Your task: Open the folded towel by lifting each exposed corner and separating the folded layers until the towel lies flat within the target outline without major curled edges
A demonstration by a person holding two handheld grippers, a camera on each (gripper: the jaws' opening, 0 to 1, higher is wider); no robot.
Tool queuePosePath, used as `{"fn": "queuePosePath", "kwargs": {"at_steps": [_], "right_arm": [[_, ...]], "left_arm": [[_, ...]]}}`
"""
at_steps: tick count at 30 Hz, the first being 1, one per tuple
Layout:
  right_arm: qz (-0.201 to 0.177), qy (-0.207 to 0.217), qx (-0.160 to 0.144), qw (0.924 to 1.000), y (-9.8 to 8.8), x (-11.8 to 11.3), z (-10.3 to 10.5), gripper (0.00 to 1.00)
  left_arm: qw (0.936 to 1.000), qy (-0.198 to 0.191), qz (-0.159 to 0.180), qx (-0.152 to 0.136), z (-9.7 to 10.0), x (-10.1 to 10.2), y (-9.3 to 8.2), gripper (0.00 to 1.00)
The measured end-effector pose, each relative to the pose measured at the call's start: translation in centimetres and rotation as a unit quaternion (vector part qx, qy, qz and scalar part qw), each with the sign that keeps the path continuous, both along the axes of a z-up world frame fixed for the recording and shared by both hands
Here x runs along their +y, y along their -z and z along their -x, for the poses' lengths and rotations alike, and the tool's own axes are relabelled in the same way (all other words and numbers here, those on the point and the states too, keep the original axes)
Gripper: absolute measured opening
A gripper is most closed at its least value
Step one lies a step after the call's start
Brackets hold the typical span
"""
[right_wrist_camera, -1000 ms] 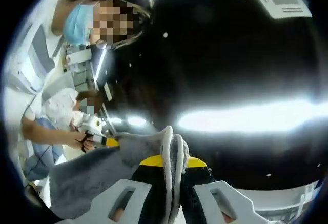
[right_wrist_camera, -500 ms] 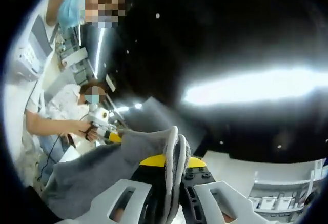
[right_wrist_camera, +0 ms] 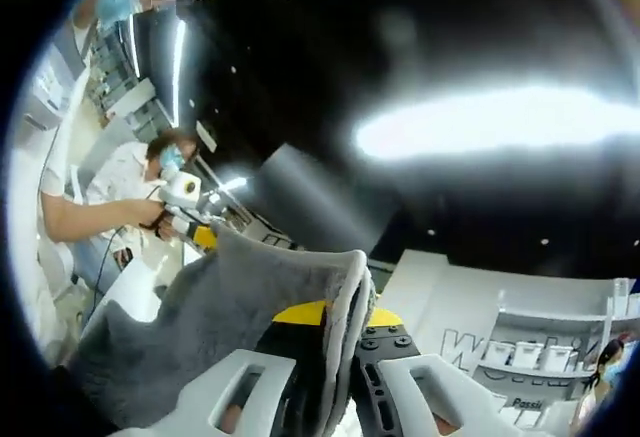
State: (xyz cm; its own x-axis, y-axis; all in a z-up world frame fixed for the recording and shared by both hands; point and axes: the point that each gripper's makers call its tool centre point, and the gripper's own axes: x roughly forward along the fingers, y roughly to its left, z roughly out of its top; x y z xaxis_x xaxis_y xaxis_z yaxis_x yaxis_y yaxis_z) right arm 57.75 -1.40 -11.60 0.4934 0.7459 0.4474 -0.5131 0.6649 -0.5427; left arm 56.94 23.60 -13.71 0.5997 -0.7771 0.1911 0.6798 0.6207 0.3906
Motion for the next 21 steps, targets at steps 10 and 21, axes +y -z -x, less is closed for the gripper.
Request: {"fn": "queuePosePath", "kwargs": {"at_steps": [10,21], "right_arm": [[0.021,0.012,0.01,0.9997,1.1,0.6,-1.7,0.01],[0.044,0.024,0.04,0.998,3.5,0.9,-3.8,0.01]], "left_arm": [[0.9998,-0.004,-0.004,0.017,-0.5,0.3,1.2,0.04],[0.997,-0.045,-0.055,0.032,-3.6,0.4,4.6,0.04]]}}
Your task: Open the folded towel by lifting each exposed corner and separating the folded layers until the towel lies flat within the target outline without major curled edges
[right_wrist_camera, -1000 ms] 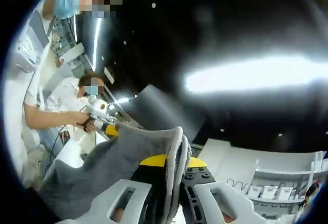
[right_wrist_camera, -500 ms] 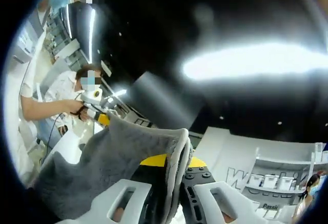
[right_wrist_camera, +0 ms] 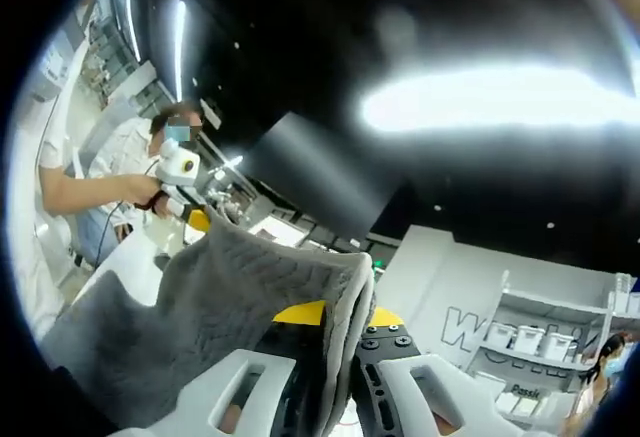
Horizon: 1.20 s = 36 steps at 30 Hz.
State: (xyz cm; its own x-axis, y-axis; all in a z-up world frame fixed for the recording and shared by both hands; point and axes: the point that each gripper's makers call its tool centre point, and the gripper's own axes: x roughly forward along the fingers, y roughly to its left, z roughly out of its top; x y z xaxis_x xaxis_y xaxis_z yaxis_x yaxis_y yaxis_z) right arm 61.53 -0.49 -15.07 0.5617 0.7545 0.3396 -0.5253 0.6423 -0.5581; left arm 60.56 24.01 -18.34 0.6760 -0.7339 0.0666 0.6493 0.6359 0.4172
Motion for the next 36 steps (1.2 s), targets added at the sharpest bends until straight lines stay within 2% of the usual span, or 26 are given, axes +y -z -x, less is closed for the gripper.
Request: {"fn": "queuePosePath", "kwargs": {"at_steps": [7,12,15,20,24,29,33,36], "right_arm": [[0.024,0.018,0.009,0.9995,1.3,-0.1,-0.5,0.01],[0.031,0.033,0.018,0.9988,2.2,-1.0,-0.7,0.01],[0.029,0.037,0.023,0.9986,2.5,-1.6,-0.6,0.01],[0.035,0.052,0.038,0.9973,3.5,-2.1,-1.0,0.02],[0.062,0.075,0.025,0.995,4.1,-2.1,-0.9,0.02],[0.053,0.077,0.036,0.995,4.5,-2.1,-1.3,0.02],[0.043,0.091,0.057,0.9933,5.5,-2.5,-2.7,0.02],[0.03,0.092,0.075,0.9925,6.0,-2.9,-3.3,0.02]], "left_arm": [[0.9997,0.001,-0.023,-0.001,-0.8,-0.6,0.9,0.04],[1.0,0.003,0.001,-0.001,-1.2,-1.3,0.1,0.05],[0.9999,0.006,-0.011,-0.001,-1.7,-1.8,0.7,0.05],[0.9998,0.014,-0.006,0.013,-2.4,-2.6,1.1,0.05],[0.9997,0.024,-0.008,0.004,-2.2,-3.4,0.7,0.05],[0.9994,0.029,-0.014,0.011,-2.6,-3.9,1.3,0.05],[0.9992,0.036,-0.013,0.008,-1.9,-4.4,1.0,0.05],[0.9991,0.035,-0.021,0.01,-2.1,-4.5,1.6,0.05]]}}
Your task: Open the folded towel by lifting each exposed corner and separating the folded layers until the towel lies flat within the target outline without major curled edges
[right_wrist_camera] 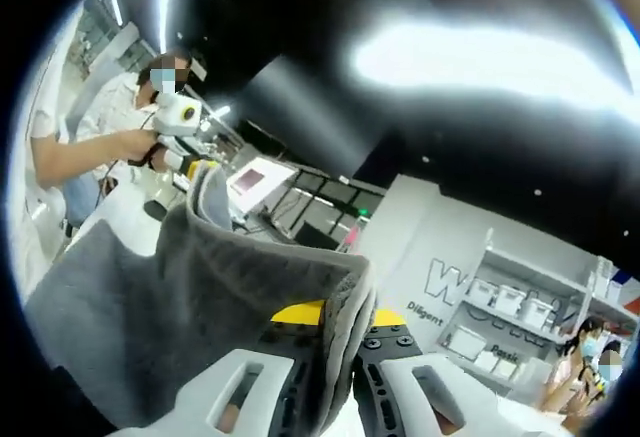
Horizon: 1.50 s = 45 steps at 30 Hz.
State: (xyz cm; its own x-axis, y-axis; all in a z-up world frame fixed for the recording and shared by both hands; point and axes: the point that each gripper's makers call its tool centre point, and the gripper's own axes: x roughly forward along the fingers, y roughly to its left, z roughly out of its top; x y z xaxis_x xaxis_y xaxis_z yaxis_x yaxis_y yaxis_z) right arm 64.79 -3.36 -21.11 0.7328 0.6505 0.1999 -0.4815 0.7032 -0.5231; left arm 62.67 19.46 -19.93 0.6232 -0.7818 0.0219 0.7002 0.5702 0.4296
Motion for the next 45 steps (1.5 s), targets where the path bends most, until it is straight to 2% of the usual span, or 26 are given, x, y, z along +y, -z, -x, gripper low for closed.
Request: {"fn": "queuePosePath", "kwargs": {"at_steps": [3,6,10,14,20,25,28,32,36,39,45], "right_arm": [[-0.007,-0.005,0.011,0.9999,0.4,0.1,-0.5,0.02],[0.002,-0.003,0.012,0.9999,0.8,0.4,-1.1,0.03],[-0.016,-0.014,-0.001,0.9998,-0.1,0.9,-1.2,0.09],[0.0,-0.025,-0.011,0.9996,-0.3,1.4,-1.6,0.08],[-0.007,-0.023,0.001,0.9997,0.1,1.3,-2.7,0.11],[-0.032,0.009,0.023,0.9992,0.8,-0.4,-4.3,0.24],[-0.039,0.003,0.03,0.9988,1.2,-0.9,-4.5,0.19],[-0.044,0.012,0.043,0.998,2.1,-1.7,-5.0,0.22],[-0.039,0.018,0.055,0.9976,3.3,-2.3,-5.3,0.21],[-0.045,0.023,0.068,0.9964,4.1,-3.0,-5.2,0.18],[-0.064,0.021,0.093,0.9934,5.4,-3.8,-4.9,0.15]], "left_arm": [[0.9999,-0.003,-0.006,0.01,-0.3,0.2,0.7,0.05],[0.9998,-0.007,-0.015,0.014,-0.1,0.4,1.2,0.04],[0.9996,-0.013,-0.022,0.014,0.3,1.0,1.4,0.04],[0.9993,-0.027,-0.018,0.017,0.5,1.9,1.6,0.04],[0.9986,-0.038,-0.033,0.015,0.7,2.1,2.3,0.04],[0.9985,-0.041,-0.03,0.019,0.4,1.8,2.9,0.04],[0.9986,-0.034,-0.033,0.023,0.0,1.0,3.7,0.04],[0.9981,-0.033,-0.043,0.028,-0.8,0.6,4.8,0.04],[0.9987,-0.022,-0.023,0.039,-1.5,-0.1,5.7,0.04],[0.9984,-0.026,-0.026,0.043,-2.5,-0.3,6.4,0.04],[0.998,-0.025,-0.035,0.047,-3.0,-0.8,6.9,0.04]]}}
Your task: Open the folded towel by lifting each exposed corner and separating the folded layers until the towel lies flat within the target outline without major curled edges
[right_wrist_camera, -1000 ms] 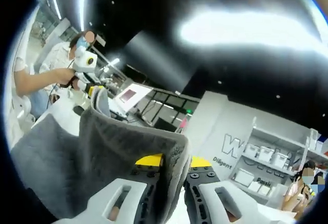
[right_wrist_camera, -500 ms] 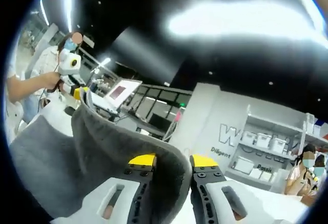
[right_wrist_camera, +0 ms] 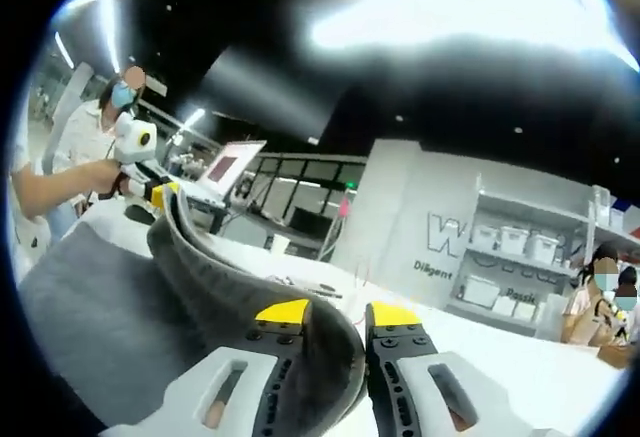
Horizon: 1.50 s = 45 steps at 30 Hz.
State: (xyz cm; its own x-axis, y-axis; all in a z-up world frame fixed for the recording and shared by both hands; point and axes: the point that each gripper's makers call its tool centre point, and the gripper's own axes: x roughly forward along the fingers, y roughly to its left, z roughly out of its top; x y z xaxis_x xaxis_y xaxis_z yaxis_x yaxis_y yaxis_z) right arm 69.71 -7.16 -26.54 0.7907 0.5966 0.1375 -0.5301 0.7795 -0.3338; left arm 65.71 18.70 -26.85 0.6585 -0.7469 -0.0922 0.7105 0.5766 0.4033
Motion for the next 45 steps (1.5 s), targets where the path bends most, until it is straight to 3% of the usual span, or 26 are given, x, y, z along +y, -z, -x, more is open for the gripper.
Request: {"fn": "queuePosePath", "kwargs": {"at_steps": [4,12,14,22,24,26,31,34,38,40,41,45], "right_arm": [[-0.007,0.005,0.022,0.9997,1.1,-0.3,-0.1,0.14],[0.006,0.015,0.029,0.9995,2.4,-1.1,0.0,0.07],[0.001,0.017,0.032,0.9993,2.5,-1.4,0.0,0.09],[0.009,0.005,0.049,0.9987,3.4,-0.6,0.0,0.1],[0.026,-0.004,0.053,0.9982,3.9,0.1,0.1,0.11],[0.066,-0.017,0.051,0.9963,4.7,1.0,0.4,0.1],[0.102,-0.063,0.052,0.9913,5.7,3.8,1.8,0.08],[0.116,-0.087,0.047,0.9883,5.9,4.9,2.5,0.05],[0.105,-0.124,0.081,0.9834,6.6,6.6,3.4,0.01],[0.112,-0.143,0.095,0.9789,7.1,7.1,3.9,0.0],[0.134,-0.159,0.09,0.974,7.6,7.5,4.5,0.0],[0.16,-0.161,0.105,0.9681,8.9,8.1,4.5,0.0]], "left_arm": [[1.0,0.005,-0.001,0.001,-0.3,-0.3,0.1,0.04],[0.9999,-0.005,-0.016,0.002,-1.7,-0.3,0.7,0.04],[0.9993,-0.012,-0.036,0.008,-2.3,-0.4,1.8,0.04],[0.9979,-0.023,-0.057,0.02,-3.5,0.0,3.6,0.05],[0.9975,-0.026,-0.061,0.025,-3.7,0.3,3.9,0.05],[0.9974,-0.028,-0.058,0.031,-3.9,0.4,4.2,0.05],[0.9964,-0.033,-0.063,0.046,-4.3,0.9,5.2,0.05],[0.996,-0.031,-0.065,0.053,-4.3,0.9,5.4,0.14],[0.9937,-0.059,-0.013,0.094,-4.9,1.7,5.1,0.36],[0.9929,-0.06,-0.007,0.103,-4.8,1.9,5.0,0.39],[0.9926,-0.058,-0.004,0.107,-4.8,2.1,4.9,0.39],[0.9933,-0.05,0.006,0.104,-4.5,1.9,4.4,0.4]]}}
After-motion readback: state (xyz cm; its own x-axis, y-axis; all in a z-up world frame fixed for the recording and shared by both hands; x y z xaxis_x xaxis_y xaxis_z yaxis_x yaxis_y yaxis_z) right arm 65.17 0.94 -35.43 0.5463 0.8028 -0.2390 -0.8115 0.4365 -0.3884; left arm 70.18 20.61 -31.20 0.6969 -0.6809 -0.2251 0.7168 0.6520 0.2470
